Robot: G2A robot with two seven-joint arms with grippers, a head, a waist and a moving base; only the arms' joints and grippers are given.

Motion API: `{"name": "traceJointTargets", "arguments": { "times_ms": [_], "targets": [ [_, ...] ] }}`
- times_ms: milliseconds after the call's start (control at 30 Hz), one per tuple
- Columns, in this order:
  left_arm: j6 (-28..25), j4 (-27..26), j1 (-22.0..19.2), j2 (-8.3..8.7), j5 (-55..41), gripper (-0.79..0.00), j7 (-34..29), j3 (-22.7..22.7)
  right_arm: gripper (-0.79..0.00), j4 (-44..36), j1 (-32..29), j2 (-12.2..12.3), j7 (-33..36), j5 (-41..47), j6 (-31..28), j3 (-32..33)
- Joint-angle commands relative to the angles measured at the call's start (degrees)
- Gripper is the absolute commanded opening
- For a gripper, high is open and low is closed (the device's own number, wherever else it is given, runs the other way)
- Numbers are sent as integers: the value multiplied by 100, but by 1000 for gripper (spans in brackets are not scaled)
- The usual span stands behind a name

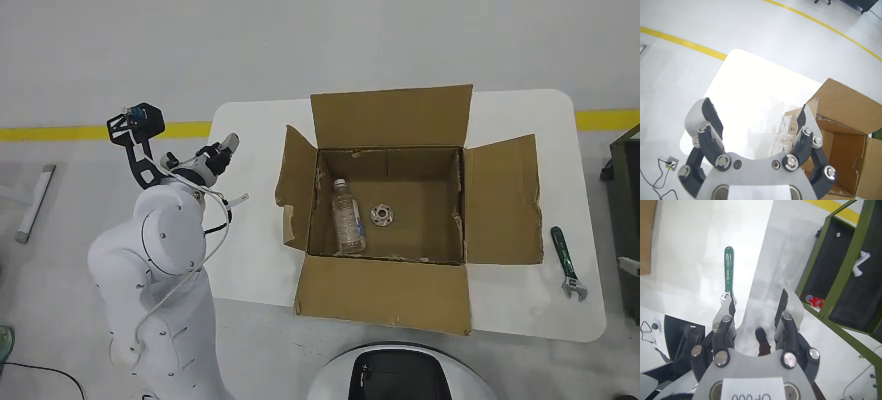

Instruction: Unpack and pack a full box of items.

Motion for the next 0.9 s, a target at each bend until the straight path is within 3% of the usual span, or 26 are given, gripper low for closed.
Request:
{"name": "traceJointTargets", "arguments": {
  "times_ms": [0,167,400,867],
  "targets": [
    [0,0,0,0,0,0,0,0,-280,13,-44,7,-121,-60,26,-203],
    [0,0,0,0,0,0,0,0,-385,43,38,44,-338,-419,153,-827],
    [0,0,0,0,0,0,0,0,-400,208,297,104,-384,-1009,391,-1486],
    [0,0,0,0,0,0,0,0,-419,635,473,167,-612,-1459,732,-2032]
  ]
}}
